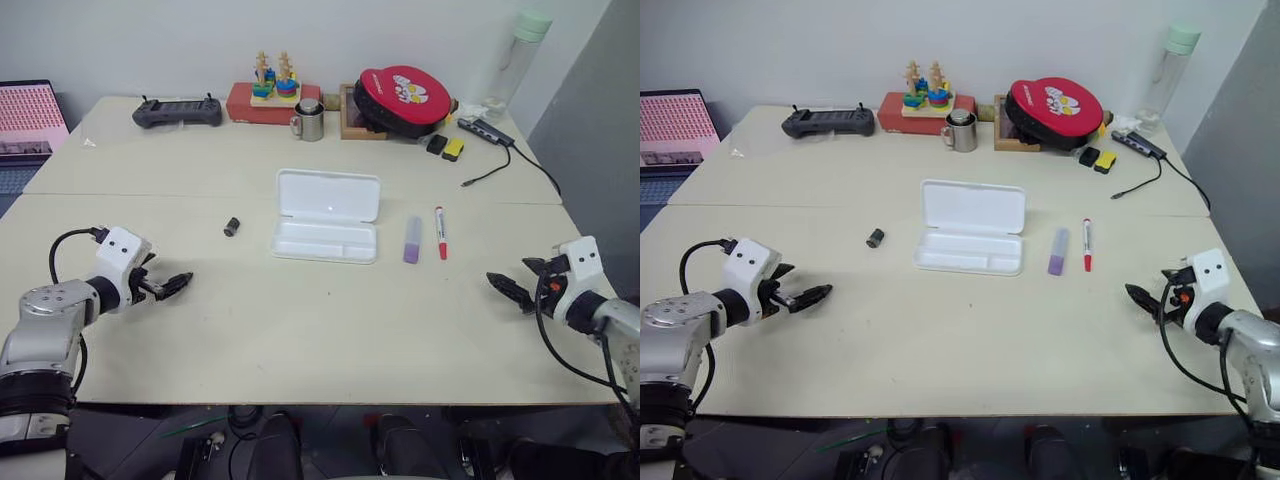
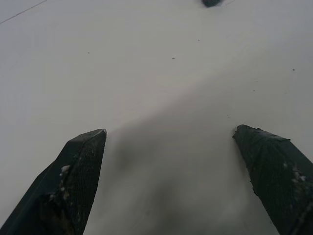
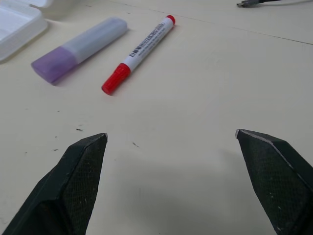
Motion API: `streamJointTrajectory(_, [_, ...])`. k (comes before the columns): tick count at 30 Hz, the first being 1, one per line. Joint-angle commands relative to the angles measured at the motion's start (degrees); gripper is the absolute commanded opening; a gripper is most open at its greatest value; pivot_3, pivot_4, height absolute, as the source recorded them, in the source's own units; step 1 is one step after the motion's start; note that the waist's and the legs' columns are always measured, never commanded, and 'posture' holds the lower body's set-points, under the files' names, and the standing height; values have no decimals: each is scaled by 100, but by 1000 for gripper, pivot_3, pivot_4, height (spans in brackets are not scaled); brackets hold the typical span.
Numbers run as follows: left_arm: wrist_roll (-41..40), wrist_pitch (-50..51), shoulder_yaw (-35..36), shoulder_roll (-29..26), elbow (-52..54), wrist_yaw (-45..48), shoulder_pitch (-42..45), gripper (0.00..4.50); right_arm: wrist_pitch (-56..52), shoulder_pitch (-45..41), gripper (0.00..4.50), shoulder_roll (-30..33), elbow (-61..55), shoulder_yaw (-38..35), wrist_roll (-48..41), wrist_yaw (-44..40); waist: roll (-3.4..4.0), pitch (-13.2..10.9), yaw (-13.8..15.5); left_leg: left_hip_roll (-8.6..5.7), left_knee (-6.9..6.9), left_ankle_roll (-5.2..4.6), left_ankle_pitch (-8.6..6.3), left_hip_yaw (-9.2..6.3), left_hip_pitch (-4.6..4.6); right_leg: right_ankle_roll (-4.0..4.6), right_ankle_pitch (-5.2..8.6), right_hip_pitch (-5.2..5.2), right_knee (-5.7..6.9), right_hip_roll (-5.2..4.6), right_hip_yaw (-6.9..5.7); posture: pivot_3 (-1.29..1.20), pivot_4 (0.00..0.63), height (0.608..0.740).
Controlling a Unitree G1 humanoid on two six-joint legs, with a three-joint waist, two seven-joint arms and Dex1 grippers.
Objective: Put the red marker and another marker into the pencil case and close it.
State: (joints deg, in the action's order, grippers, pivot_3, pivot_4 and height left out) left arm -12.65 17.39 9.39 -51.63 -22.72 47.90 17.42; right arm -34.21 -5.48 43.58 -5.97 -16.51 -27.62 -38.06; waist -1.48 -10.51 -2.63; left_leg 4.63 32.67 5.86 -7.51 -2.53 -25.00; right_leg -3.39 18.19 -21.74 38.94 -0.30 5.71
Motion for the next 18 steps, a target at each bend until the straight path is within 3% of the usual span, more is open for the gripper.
streamJointTrajectory(1, [-81, 3, 163, -147, 256, 176, 19, 4500, -67, -81, 4422, 34, -183, -59, -101, -116, 0, 0, 0, 0, 0, 0, 0, 0, 0, 0, 0, 0, 0, 0, 0, 0, 150, 740])
streamJointTrajectory(18, [45, 43, 74, 57, 341, 49, 84, 4500, -194, 30, 4422, -145, -222, -107, -71, -16, -1, -1, -6, -1, 2, 0, 0, 1, -1, -7, 0, -1, 3, 0, 1, 0, 150, 740])
